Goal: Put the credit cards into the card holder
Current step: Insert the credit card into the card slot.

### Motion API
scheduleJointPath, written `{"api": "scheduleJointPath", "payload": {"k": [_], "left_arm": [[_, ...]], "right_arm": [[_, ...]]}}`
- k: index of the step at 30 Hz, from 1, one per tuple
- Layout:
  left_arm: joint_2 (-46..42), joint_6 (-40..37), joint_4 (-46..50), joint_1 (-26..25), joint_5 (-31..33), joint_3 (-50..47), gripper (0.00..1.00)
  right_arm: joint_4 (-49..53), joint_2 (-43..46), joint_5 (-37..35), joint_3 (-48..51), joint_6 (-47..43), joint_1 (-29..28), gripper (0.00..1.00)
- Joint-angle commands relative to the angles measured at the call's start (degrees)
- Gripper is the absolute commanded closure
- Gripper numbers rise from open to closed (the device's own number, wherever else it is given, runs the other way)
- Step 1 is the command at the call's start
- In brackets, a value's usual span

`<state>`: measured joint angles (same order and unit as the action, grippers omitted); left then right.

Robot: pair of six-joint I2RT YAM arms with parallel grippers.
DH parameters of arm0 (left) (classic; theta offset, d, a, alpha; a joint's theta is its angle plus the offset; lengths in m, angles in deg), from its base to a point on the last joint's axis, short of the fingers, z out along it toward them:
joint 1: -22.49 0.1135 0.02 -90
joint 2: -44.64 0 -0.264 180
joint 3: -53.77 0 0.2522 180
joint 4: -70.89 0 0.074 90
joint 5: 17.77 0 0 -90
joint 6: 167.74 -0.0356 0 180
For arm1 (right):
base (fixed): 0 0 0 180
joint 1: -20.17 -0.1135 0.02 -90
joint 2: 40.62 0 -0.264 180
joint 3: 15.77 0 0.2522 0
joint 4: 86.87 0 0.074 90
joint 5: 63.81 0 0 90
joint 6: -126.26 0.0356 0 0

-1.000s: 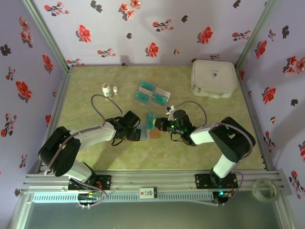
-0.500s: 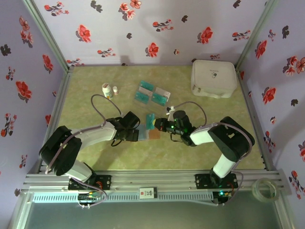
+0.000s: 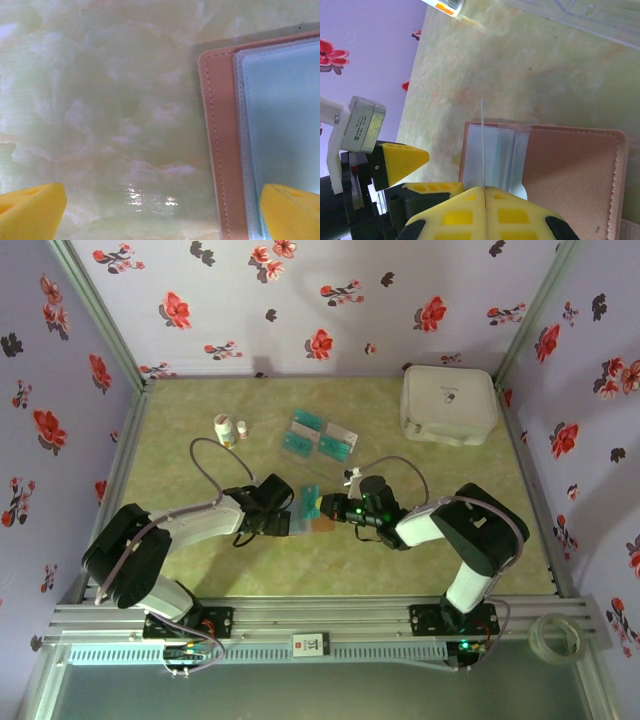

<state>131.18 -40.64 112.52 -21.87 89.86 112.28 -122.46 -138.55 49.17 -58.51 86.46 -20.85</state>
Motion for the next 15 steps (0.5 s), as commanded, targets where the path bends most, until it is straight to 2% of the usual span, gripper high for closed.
{"api": "scheduleJointPath", "payload": {"k": [1,15], "left_arm": [[0.2,1.0,2.4,0.2,2.3,0.1,0.00],[0.3,1.4,2.6,0.5,2.4,-0.2,0.00]], "right_arm": [[-4.0,-1.3,1.0,0.7,0.9,-0.5,1.00],[-11.8,-4.9,0.5,3.4,3.4,-0.5,1.00]]}}
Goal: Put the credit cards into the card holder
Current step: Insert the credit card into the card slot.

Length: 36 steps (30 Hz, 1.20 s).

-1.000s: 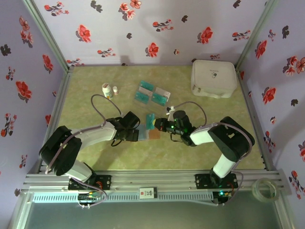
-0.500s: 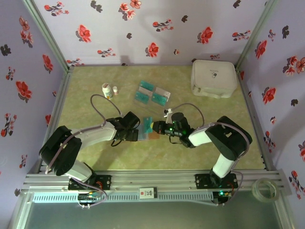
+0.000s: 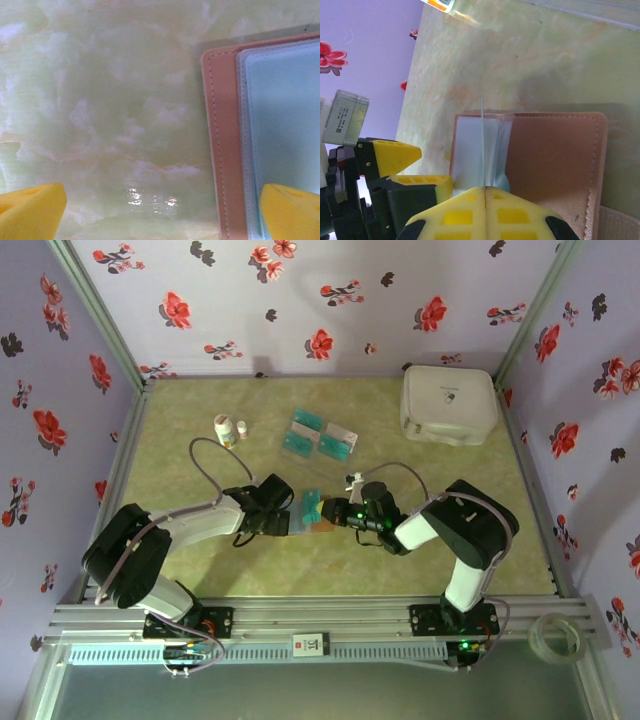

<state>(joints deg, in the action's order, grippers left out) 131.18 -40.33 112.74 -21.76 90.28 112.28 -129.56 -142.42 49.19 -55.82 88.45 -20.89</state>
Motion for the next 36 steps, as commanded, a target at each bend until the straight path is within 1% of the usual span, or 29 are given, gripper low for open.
{"api": "scheduleJointPath", "payload": {"k": [1,23,36], "left_arm": [[0.4,1.0,2.5,0.3,2.0,-0.1,0.00],[0.2,1.0,2.4,0.4,2.0,-0.5,0.00],[0.3,1.1,2.3,0.4,2.0,-0.6,0.00]], "right_arm": [[-5.2,-1.4,0.5,0.8,1.5,-0.4,1.00],[-13.8,-7.2,1.8,1.0,5.8,-0.4,1.00],[-14.6,-7.9,1.4,1.7,5.8,-0.3,1.00]]}}
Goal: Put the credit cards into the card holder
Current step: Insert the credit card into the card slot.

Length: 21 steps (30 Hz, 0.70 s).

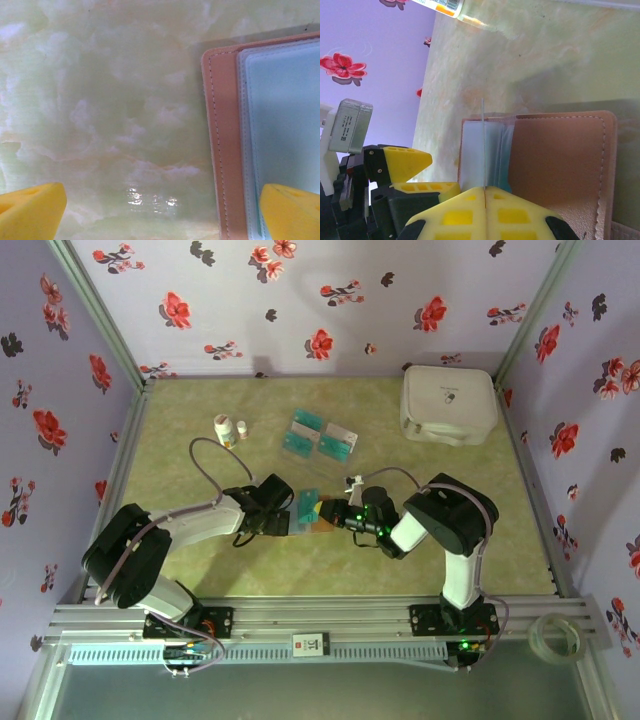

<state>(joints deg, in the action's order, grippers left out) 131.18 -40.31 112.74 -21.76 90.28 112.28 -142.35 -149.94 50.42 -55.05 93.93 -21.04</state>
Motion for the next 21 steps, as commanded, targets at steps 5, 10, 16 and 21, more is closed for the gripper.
{"api": "scheduleJointPath", "payload": {"k": [5,10,16,21], "left_arm": [[0.3,0.9,2.3,0.4,2.0,-0.7,0.00],[0.3,1.0,2.2,0.4,2.0,-0.7,0.00],[0.2,1.1,2.2,0.3,2.0,-0.7,0.00],[0.3,1.0,2.1,0.4,2.0,-0.7,0.00]], "right_arm": [[-1.5,-0.6,0.3,1.0,0.1,-0.2,1.00],[-1.7,-1.0,0.6,1.2,0.3,-0.2,1.00],[-2.0,-1.6,1.4,1.1,0.6,-0.3,1.00],[-3.3,-2.7,2.0,1.0,1.3,-0.4,1.00]]}}
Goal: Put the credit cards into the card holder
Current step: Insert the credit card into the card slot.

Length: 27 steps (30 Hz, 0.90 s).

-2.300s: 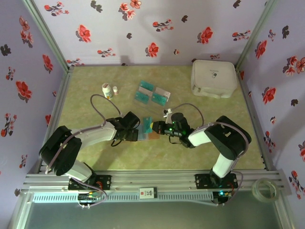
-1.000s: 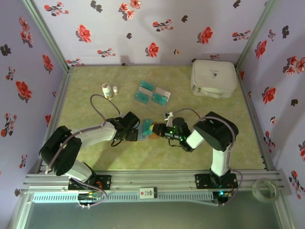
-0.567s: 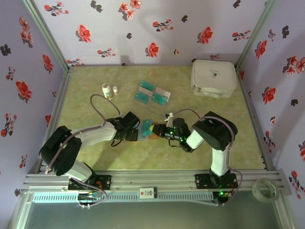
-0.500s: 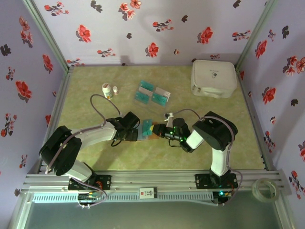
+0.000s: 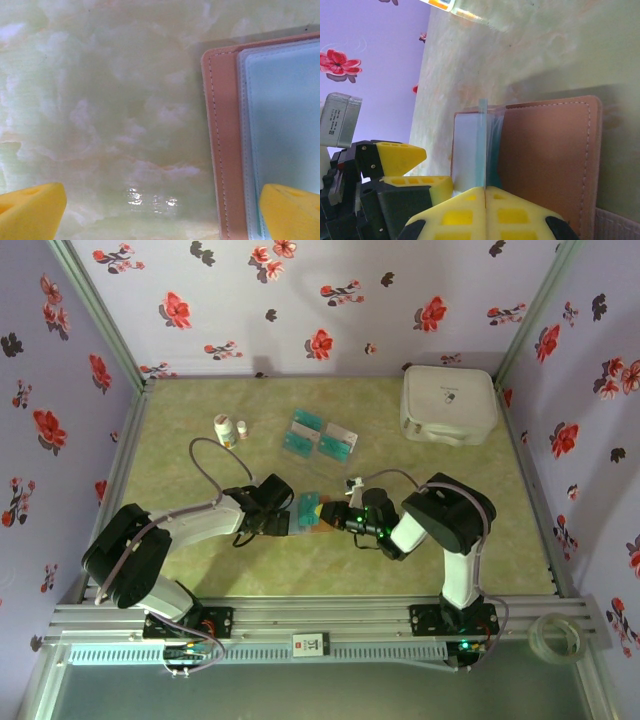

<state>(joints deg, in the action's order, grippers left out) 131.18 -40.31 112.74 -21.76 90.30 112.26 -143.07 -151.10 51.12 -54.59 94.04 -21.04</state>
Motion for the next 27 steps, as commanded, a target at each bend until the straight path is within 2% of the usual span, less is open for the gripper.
{"api": "scheduleJointPath", "payload": {"k": [1,27], "left_arm": [[0.4,1.1,2.1,0.4,2.0,-0.7,0.00],[0.5,1.0,2.0,0.4,2.0,-0.7,0.00]], "right_arm": [[-2.9,-1.7,1.5,0.5,1.4,-0.4,1.00],[-4.4,-3.8,1.9,1.9,2.3,-0.6,1.00]]}}
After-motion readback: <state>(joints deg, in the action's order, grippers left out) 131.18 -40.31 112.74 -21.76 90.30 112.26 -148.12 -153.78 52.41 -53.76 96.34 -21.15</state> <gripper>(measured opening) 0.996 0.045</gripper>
